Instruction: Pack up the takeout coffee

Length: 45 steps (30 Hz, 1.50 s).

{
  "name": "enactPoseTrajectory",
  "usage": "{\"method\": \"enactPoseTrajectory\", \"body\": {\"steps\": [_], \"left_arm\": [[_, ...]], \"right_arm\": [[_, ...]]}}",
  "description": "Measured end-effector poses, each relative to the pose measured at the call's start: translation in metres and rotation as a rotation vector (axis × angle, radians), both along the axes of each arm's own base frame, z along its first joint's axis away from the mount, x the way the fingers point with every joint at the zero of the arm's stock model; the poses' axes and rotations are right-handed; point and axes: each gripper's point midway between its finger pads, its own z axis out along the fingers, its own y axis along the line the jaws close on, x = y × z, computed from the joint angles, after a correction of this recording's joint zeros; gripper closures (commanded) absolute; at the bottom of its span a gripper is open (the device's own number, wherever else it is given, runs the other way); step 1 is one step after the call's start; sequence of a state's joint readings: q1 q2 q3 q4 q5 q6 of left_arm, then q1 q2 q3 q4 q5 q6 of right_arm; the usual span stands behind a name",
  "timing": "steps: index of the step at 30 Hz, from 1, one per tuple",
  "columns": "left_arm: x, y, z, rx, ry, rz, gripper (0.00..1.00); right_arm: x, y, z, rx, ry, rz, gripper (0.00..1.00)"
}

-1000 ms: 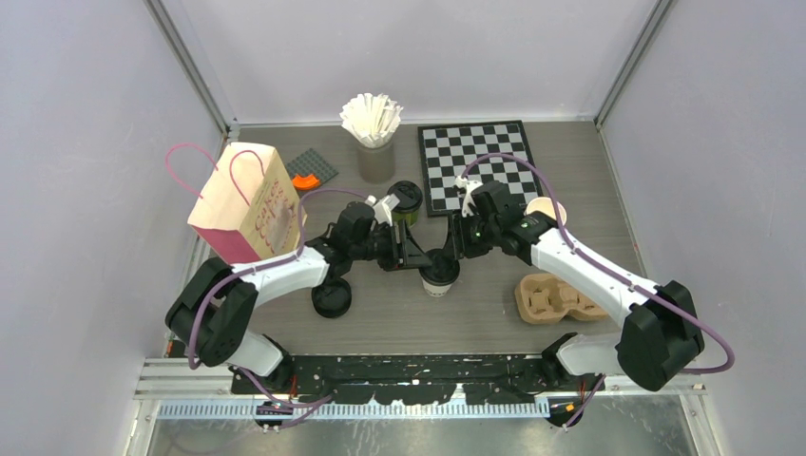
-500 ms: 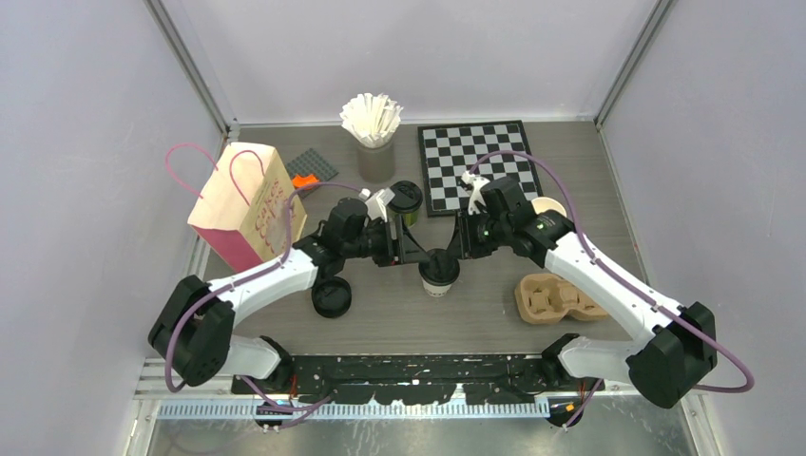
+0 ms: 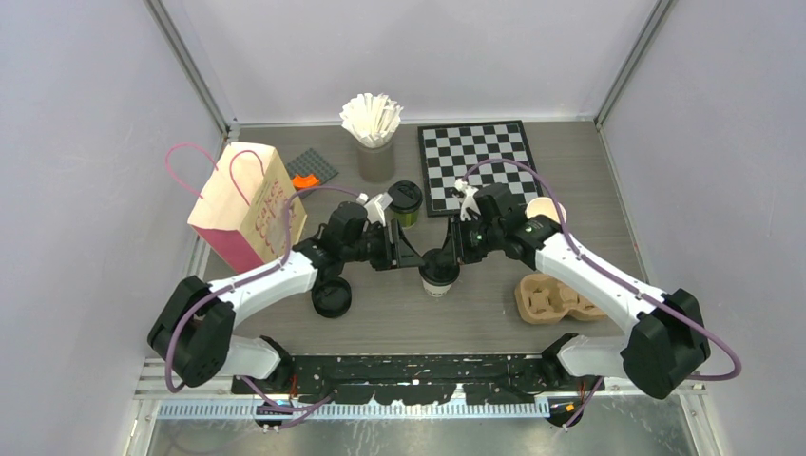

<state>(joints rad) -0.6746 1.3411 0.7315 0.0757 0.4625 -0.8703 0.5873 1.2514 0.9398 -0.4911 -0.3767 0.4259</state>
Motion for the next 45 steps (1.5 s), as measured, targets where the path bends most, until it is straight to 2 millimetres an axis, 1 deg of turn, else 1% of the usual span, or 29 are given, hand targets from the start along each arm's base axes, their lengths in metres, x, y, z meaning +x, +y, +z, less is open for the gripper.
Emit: {"method": "enactPoseTrajectory", "body": {"steps": [3, 4, 7, 10, 14, 22, 45], "left_arm": [[-0.002, 0.001, -0.006, 0.007, 0.010, 0.000, 0.55], [-0.002, 0.001, -0.007, 0.009, 0.014, 0.001, 0.55], [-0.004, 0.002, -0.015, 0.010, 0.030, 0.003, 0.56], [-0.004, 0.000, -0.015, -0.010, 0.025, -0.001, 0.56], [-0.003, -0.004, -0.016, -0.032, 0.033, -0.009, 0.60], [-0.003, -0.004, -0.016, -0.040, 0.026, -0.010, 0.65], [-0.001, 0.000, -0.022, -0.056, -0.021, 0.028, 0.65]], "right_arm": [[-0.002, -0.002, -0.016, -0.024, 0.030, -0.004, 0.76], [-0.002, -0.001, -0.018, -0.019, 0.035, -0.003, 0.77], [0.001, 0.001, -0.017, -0.008, 0.020, -0.006, 0.77], [0.002, 0.002, -0.018, 0.001, 0.015, -0.009, 0.77], [0.003, 0.003, -0.019, 0.008, 0.011, -0.013, 0.77], [0.004, 0.003, -0.021, 0.020, 0.000, -0.018, 0.77], [0.005, 0.003, -0.024, 0.044, -0.021, -0.047, 0.76]]}}
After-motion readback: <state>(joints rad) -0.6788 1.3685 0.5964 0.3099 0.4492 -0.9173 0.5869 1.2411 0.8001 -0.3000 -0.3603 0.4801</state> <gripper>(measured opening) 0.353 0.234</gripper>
